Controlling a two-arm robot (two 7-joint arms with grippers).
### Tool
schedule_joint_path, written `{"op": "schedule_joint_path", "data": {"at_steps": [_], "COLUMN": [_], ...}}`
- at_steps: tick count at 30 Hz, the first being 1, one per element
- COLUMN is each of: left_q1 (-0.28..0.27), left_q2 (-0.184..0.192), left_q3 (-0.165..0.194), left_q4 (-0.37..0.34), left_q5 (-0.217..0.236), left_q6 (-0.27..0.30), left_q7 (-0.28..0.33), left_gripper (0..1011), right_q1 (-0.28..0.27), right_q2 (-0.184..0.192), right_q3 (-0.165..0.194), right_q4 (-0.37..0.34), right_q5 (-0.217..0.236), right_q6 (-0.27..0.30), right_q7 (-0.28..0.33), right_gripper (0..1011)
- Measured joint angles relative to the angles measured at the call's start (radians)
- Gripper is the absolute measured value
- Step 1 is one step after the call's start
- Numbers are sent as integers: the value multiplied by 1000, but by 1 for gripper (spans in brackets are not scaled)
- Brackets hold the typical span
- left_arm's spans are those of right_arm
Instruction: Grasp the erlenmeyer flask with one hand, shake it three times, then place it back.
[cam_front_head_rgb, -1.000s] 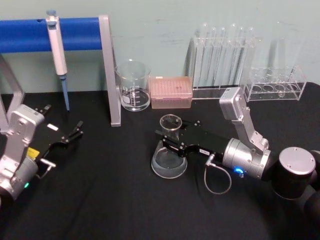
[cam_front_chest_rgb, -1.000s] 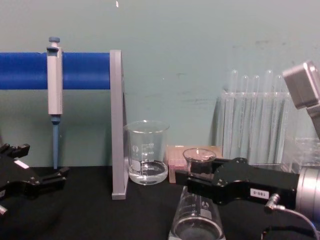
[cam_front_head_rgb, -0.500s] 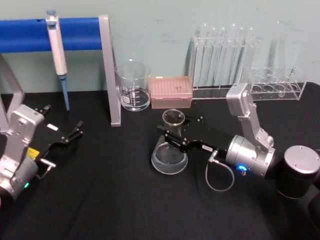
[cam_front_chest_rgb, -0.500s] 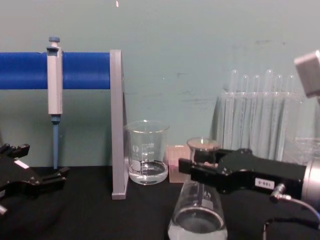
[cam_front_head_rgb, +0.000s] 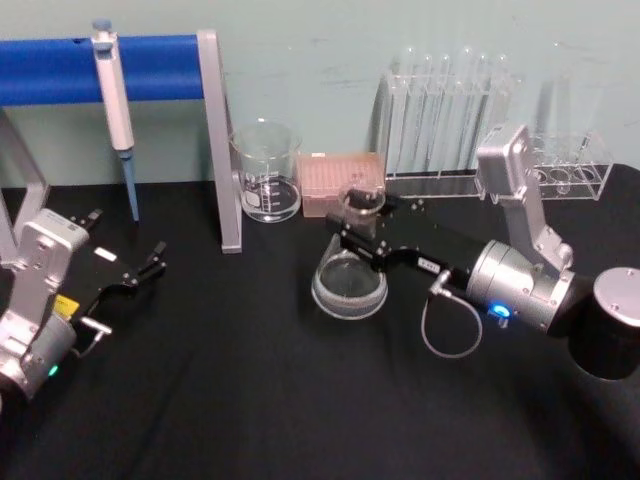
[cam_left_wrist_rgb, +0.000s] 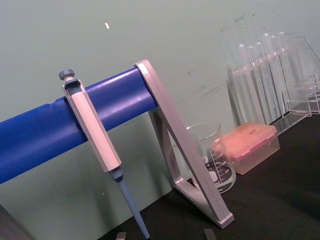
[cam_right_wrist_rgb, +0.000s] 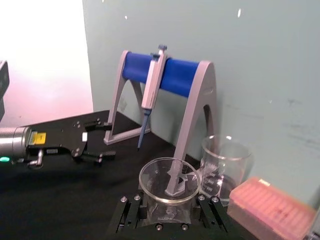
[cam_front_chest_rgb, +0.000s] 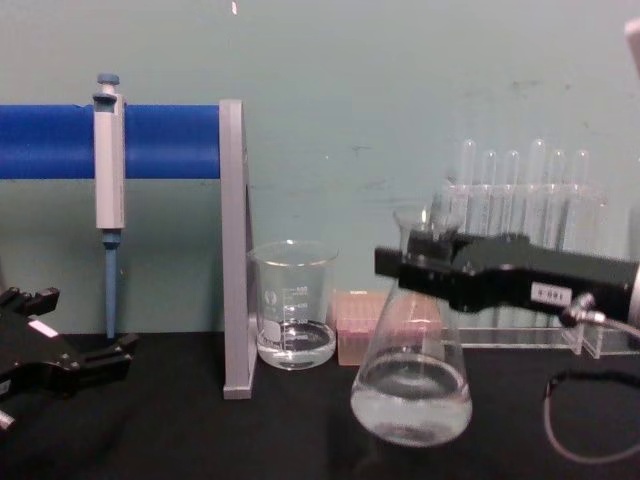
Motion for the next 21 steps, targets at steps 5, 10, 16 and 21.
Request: {"op": "schedule_joint_path", "data": {"at_steps": [5,10,16,21], "left_q1": [0,0,0,0], "left_q2": [0,0,0,0], "left_q3": [0,0,0,0], "left_q4": [0,0,0,0], "left_q5": [0,0,0,0], "left_q6": [0,0,0,0], "left_q7": [0,0,0,0], "left_gripper": [1001,1001,1001,1001], "right_q1": [-8,-14,-19,-19], "right_q2": [9,17,23,22], "right_q3": [11,18,25,28], "right_q4": [-43,-78,-100,-105], "right_q5": [4,8,13,15], "right_q6": [9,17,23,25], "right_q7": [-18,-31,-42,-51], "right_gripper": [449,449,449,449]}}
